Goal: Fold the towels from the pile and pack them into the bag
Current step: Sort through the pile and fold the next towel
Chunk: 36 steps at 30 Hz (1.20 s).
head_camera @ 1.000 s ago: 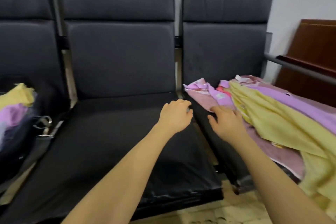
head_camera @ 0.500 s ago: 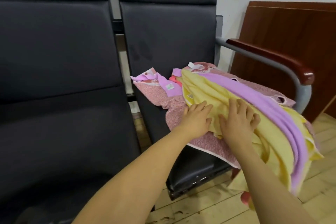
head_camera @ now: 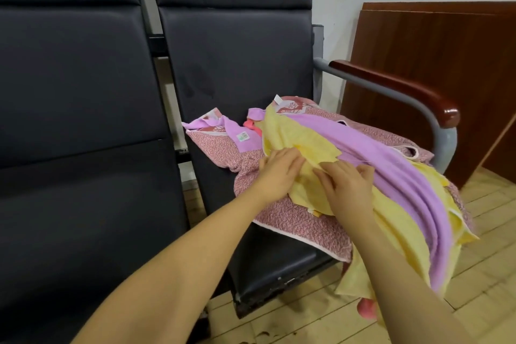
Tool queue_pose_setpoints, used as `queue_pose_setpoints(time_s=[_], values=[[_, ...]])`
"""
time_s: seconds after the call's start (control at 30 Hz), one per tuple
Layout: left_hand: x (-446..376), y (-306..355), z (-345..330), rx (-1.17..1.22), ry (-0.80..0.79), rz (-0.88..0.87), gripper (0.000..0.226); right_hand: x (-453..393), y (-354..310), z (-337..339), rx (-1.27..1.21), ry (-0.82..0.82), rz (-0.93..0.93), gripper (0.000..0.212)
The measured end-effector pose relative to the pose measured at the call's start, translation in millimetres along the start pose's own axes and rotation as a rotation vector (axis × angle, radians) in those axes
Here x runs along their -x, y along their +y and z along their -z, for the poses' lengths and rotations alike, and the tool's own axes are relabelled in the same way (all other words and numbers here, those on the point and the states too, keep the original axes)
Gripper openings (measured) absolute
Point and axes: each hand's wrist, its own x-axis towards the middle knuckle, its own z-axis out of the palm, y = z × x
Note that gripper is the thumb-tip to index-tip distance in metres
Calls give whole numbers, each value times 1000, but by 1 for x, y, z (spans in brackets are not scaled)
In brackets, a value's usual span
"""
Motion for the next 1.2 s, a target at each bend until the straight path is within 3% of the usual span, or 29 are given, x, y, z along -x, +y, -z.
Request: queue_pose_setpoints(time_s=[0.13, 0.23, 0.4, 0.57, 0.77, 1.0, 1.07, 1.13, 1.2], values=[[21, -23, 27, 201, 196, 154, 27, 3, -14, 3, -63, -140, 34, 35], [41, -31, 54, 55, 241, 164, 25, 4, -40, 3, -196, -212, 6, 29], [91, -48, 113, -135, 377, 178, 33, -12, -110, -2, -283, -134, 90, 29], [158, -99, 175, -273, 384, 236, 27, -22, -194, -4, -423, -293, 178, 24], [230, -141, 228, -185, 448, 466, 24, -20, -296, -19, -664, -518, 133, 20], [300, -206, 258, -256, 481, 687, 30, -3, -391, -40, -771, -667, 195, 22], [310, -213, 266, -269, 422, 787, 30, 3, -401, -45, -766, -690, 229, 21], [313, -214, 267, -341, 299, 814, 31, 7, -398, -50, -690, -739, 215, 27], [310, -212, 263, -418, 223, 796, 29, 12, -387, -54, -435, -807, 182, 37]])
